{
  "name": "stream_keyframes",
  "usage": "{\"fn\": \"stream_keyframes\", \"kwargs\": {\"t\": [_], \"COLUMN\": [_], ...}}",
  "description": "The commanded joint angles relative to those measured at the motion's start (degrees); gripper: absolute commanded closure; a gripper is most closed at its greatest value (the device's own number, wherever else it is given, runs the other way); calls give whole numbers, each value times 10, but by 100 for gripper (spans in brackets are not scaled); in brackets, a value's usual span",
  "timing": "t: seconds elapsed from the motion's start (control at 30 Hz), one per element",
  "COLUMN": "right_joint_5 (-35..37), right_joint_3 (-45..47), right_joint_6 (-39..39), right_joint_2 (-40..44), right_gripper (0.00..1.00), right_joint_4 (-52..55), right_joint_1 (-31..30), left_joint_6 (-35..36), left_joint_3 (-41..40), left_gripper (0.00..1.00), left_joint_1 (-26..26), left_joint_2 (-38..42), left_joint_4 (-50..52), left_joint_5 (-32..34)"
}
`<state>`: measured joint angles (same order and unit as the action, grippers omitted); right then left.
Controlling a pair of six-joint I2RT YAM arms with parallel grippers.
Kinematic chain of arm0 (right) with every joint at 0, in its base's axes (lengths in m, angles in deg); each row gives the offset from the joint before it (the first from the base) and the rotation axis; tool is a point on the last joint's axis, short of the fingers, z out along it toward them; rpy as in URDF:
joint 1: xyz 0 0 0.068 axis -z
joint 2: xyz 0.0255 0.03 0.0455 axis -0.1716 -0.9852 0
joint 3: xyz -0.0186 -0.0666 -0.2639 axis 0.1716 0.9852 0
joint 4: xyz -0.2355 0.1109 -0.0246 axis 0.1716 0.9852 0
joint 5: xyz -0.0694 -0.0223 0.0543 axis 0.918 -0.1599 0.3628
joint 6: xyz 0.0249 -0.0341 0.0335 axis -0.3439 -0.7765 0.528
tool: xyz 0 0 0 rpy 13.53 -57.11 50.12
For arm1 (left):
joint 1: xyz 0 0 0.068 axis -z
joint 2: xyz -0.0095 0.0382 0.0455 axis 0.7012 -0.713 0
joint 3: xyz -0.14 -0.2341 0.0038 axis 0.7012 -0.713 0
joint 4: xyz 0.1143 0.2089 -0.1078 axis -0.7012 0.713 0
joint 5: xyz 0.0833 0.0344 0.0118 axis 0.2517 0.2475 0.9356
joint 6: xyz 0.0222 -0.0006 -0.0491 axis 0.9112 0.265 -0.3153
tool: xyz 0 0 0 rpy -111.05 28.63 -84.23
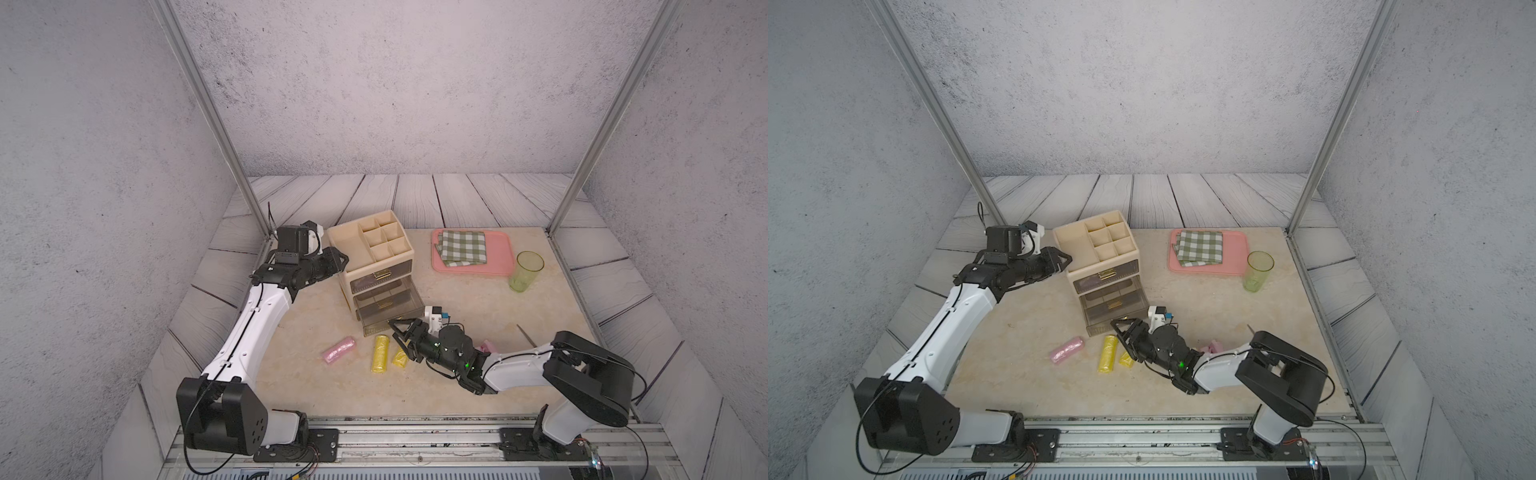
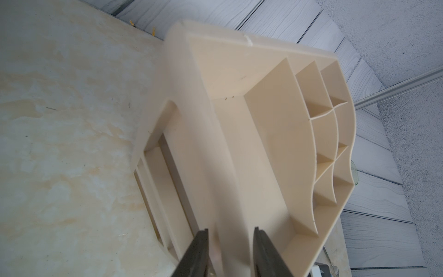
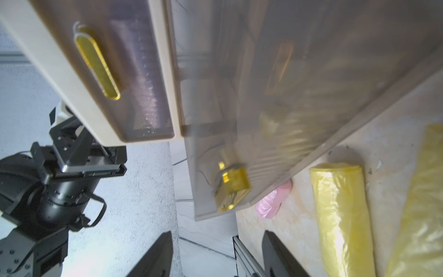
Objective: Sort the rolls of trash bags by color and place them into the drawer
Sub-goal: Open the drawer in the storage box, then pick up the roll of trash bags from the center of the board.
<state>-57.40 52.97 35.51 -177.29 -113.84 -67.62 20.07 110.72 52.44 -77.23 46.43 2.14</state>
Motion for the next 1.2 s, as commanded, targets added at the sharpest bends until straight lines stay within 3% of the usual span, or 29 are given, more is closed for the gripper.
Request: {"fn": "stream_keyframes", "kwargs": {"t": [0.0,0.1,0.2,0.27,0.47,0.8,1.17], "right_joint_5": [-30,-35,53,119,111,95,71], "right_joint_3": [-15,-73,-150,-168,-246,-231,-175], "right_joint_6": [-76,-189,-326,-385,-514,-543,-541], "right_joint_2": [89,178,252,293,276,159,97], "right_gripper": [36,37,44,46,51,56,54], "right_joint_4": [145,391,648,744,978,1024,969], "right_joint_1": [-1,4,5,10,104,117,118], "left_joint_6": [7,8,9,9,22,45,21], "left_joint_3": [10,12,13,12,21,54,-51], "left_gripper": [64,64,63,62,55,38,34], "left_joint_1": [5,4,4,4,3,-21,-28], "left_joint_2": [4,6,10,13,30,94,207], "left_joint_4": [6,9,12,14,37,108,130], "left_joint_5": [6,7,9,10,25,40,1]}}
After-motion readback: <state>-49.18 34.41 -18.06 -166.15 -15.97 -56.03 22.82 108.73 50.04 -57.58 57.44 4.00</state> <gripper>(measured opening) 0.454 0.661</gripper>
